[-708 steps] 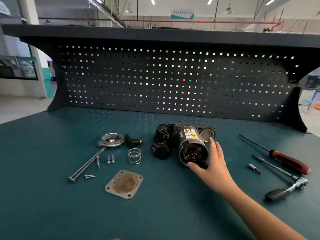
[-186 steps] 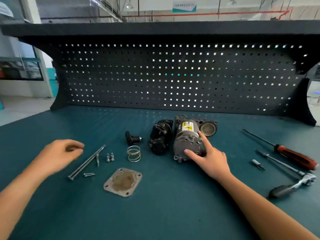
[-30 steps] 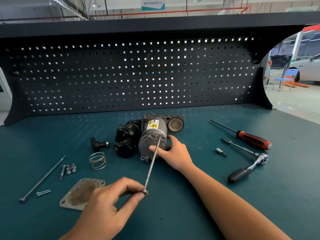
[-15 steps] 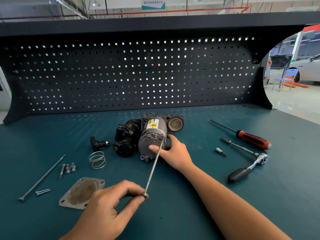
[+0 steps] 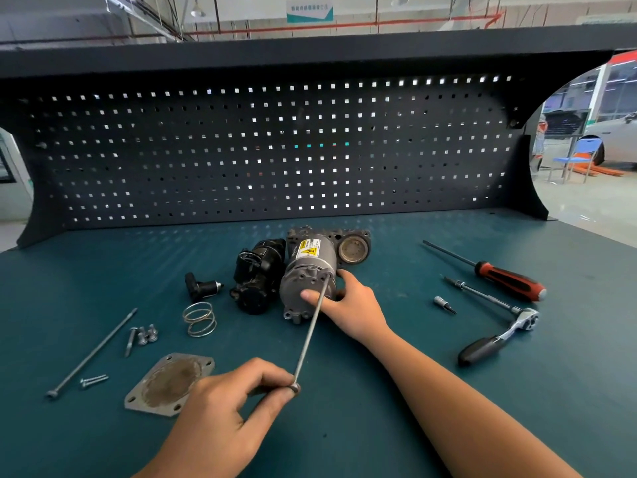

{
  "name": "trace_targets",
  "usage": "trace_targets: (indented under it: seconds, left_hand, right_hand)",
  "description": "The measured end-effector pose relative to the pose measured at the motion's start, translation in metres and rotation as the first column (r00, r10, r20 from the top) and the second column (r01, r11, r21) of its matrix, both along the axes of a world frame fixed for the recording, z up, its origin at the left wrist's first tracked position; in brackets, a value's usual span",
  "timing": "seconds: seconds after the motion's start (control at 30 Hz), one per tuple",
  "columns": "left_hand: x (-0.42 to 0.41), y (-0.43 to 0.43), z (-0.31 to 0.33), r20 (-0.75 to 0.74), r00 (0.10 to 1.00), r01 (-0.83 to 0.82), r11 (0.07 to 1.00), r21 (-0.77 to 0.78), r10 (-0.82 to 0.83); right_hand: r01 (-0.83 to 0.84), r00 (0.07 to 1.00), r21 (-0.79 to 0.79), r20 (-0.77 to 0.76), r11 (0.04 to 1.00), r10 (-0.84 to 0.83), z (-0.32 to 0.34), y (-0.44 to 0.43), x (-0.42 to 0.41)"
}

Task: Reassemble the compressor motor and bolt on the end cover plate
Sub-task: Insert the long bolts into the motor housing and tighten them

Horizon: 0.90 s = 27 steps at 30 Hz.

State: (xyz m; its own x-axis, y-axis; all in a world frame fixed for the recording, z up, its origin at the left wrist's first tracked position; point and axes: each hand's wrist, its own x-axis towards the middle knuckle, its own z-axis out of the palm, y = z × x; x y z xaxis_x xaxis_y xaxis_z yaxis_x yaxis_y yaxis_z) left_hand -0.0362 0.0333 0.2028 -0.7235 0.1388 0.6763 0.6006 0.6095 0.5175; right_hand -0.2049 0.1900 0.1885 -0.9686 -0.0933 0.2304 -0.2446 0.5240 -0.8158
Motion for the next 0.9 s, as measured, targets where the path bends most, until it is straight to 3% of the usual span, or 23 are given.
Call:
trace_targets:
  seconds: [0.27,0.4,0.57,0.9]
  left_hand:
    - [-0.008,0.016,0.009,-0.015,0.999,0.049,0.999,-0.003,-0.049]
    - [-0.034,0.016,0.018,0.07,0.997,-0.046,0.997,0.069,0.041]
    - [-0.064,0.024,0.027,0.039,0.99,-0.133,0.988,-0.08,0.136]
    - [-0.099,0.042,0.031,0.022,0.974,-0.222,0.969,-0.105,0.225]
  right_hand:
    - [0.002,1.0,0.019,-0.001,1.0,-0.002,0.001,0.0,0.003]
    - [-0.001,1.0,0.012,-0.001,1.0,0.001,0.002,-0.001,0.004]
    - [0.003,1.0,0.023,-0.015,1.0,-0.002,0.004,0.0,0.005]
    - [0.003,1.0,0.05,-0.014,0.999,-0.003,0.0,0.0,0.003]
